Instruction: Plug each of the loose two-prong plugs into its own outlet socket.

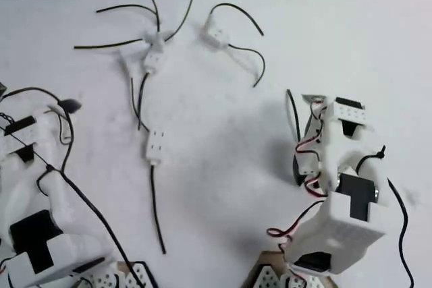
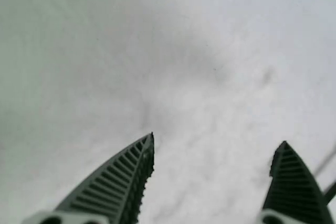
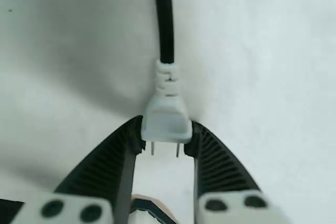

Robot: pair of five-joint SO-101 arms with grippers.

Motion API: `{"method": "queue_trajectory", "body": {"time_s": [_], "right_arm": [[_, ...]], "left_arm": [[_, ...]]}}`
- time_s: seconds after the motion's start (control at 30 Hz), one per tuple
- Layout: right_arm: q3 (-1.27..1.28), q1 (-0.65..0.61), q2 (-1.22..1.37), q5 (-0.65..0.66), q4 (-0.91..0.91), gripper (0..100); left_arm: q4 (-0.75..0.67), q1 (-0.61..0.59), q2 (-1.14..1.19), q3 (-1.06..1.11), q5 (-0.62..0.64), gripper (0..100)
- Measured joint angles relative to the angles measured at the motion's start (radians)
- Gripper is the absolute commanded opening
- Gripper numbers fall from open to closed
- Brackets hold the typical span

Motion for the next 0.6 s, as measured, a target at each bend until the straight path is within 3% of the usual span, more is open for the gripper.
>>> {"method": "queue_trajectory", "body": {"time_s": [0.13,0.33,0.47,0.6], "right_arm": [[-0.041,-0.003,0.002,0.021,0.006,1.8],[-0.18,-0.057,-0.061,0.021,0.172,1.8],[-0.265,-0.198,-0.176,0.021,0.273,1.8],[-0.31,-0.425,-0.288,0.021,0.296,1.8]], "left_arm": [[0.0,0.002,0.0,0.0,0.0,34],[0.0,0.002,0.0,0.0,0.0,34],[0.0,0.002,0.0,0.0,0.0,34],[0.0,-0.037,0.0,0.0,0.0,34]]}}
